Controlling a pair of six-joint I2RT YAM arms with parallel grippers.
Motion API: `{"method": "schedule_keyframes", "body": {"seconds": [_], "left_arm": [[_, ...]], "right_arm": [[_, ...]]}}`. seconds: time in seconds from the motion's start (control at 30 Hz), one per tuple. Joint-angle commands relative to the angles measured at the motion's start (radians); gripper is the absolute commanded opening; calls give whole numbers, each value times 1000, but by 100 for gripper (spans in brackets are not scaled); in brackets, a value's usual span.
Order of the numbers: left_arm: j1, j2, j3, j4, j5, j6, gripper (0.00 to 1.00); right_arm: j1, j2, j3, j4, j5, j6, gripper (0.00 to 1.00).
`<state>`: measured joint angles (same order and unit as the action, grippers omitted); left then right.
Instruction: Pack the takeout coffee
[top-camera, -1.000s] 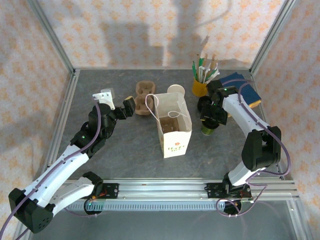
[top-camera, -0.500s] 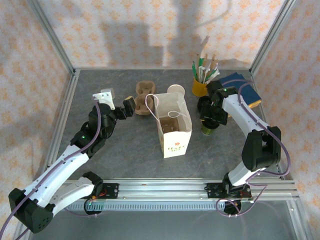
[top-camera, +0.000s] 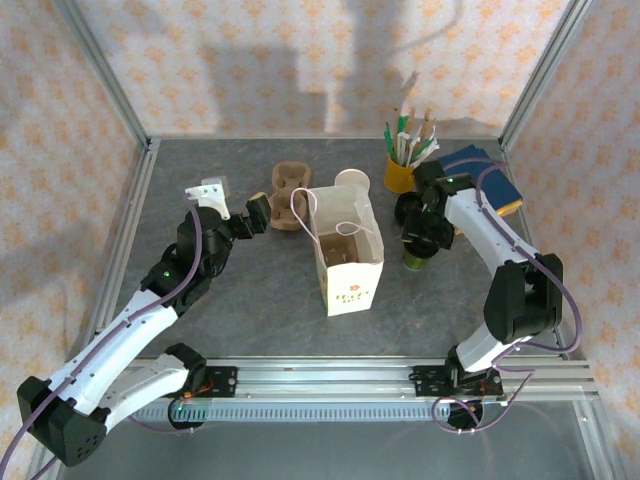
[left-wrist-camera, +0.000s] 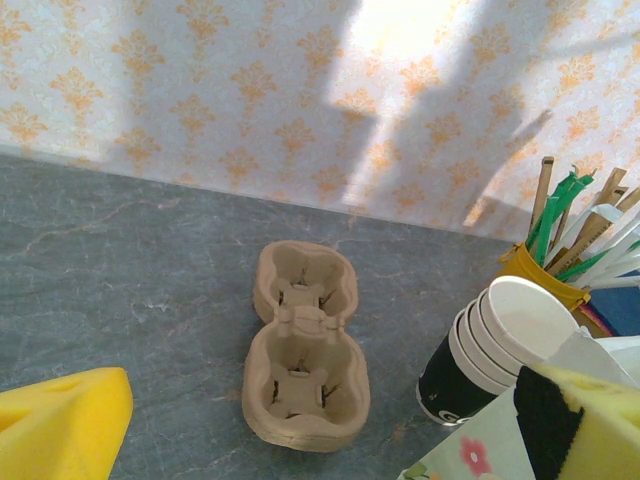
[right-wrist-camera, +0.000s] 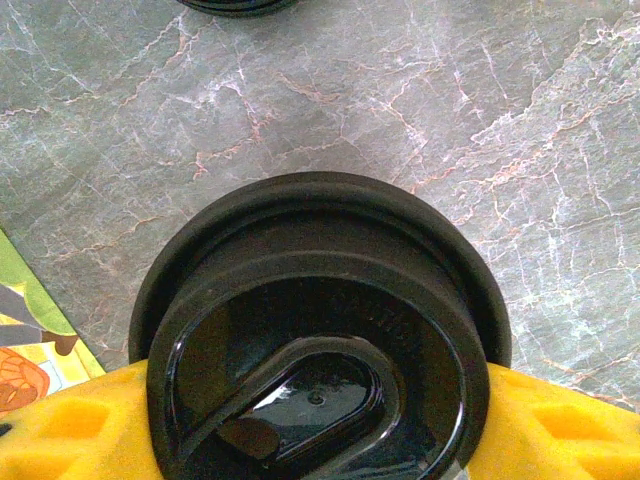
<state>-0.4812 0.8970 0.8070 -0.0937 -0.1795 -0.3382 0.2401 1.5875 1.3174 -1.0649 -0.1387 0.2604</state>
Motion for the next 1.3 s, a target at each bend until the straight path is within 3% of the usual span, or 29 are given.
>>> {"method": "schedule_keyframes", "body": {"seconds": [0.0,0.33,0.9,1.07,1.27], "left_arm": [[10,-12,24,-17,24,6,99],[-17,-9,-65,-8,127,-5,92],[-157,30,-244,106,133,-43,85],[-198,72,-268,135,124,-52,84],[-221,125,-275,177,126,-63,83]], "right_arm": [[16,-31,-3,-55,26,-6,61],[33,-181,49,-106,27,2,57],[46,-285,306,-178,-33,-18,54],[101,-272,443,-191,-47,-1,52],[240,-202,640,-225,-13,45,51]]}}
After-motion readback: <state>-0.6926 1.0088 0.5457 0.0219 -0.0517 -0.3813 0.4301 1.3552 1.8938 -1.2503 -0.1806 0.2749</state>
